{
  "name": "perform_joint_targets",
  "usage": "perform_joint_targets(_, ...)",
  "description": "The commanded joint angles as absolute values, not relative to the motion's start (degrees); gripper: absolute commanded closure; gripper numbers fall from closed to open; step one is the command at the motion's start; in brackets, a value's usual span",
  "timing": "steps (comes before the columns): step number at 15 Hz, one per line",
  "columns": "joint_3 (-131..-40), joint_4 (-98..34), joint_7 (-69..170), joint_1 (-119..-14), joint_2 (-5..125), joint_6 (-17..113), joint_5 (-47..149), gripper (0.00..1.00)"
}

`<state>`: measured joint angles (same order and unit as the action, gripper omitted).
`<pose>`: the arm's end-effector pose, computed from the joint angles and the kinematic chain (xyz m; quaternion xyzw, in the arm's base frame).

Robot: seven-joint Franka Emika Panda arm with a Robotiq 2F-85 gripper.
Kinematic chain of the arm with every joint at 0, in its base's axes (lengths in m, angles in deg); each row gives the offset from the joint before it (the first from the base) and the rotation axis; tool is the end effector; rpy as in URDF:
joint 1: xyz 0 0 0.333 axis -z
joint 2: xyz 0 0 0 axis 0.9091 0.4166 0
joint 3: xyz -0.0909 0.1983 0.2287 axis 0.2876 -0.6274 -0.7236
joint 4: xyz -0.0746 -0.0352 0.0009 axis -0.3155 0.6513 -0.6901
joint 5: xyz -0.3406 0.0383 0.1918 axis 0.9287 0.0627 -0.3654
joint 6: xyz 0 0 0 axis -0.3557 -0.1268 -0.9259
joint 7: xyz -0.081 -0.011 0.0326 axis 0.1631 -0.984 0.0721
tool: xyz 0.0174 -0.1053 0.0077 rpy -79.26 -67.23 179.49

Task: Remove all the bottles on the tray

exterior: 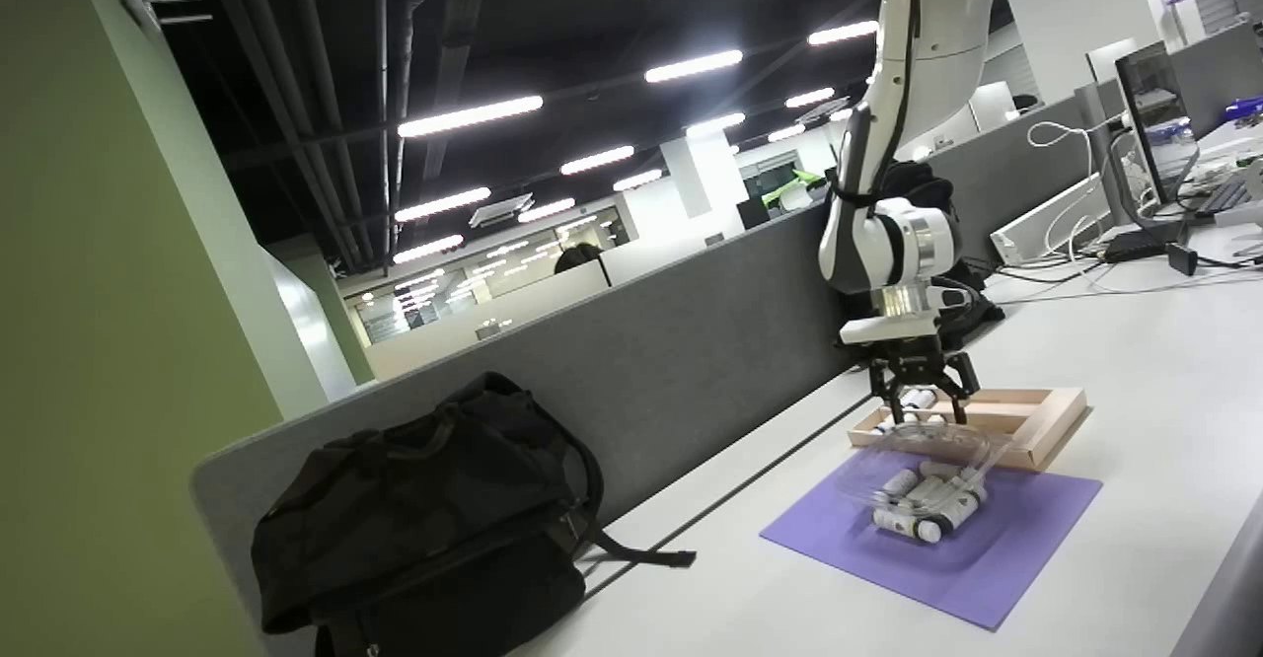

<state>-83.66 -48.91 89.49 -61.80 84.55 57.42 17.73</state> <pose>0.5979 -0.0990 0.1102 -0.7760 0.6188 0.0796 0.0922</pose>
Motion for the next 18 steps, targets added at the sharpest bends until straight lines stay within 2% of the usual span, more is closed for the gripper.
perform_joint_targets(1, -83.32, -45.48, 92.24, -61.46, 86.69, 54.76, 18.92, 0.00)
perform_joint_targets(6, -82.64, -43.04, 93.72, -61.78, 88.90, 53.06, 19.52, 0.00)
perform_joint_targets(7, -82.47, -42.62, 93.81, -61.90, 89.28, 52.80, 19.98, 0.25)
perform_joint_targets(8, -82.42, -42.29, 94.02, -61.94, 89.57, 52.62, 20.22, 0.26)
perform_joint_targets(18, -82.68, -41.56, 94.13, -61.72, 88.80, 51.49, 20.94, 0.87)
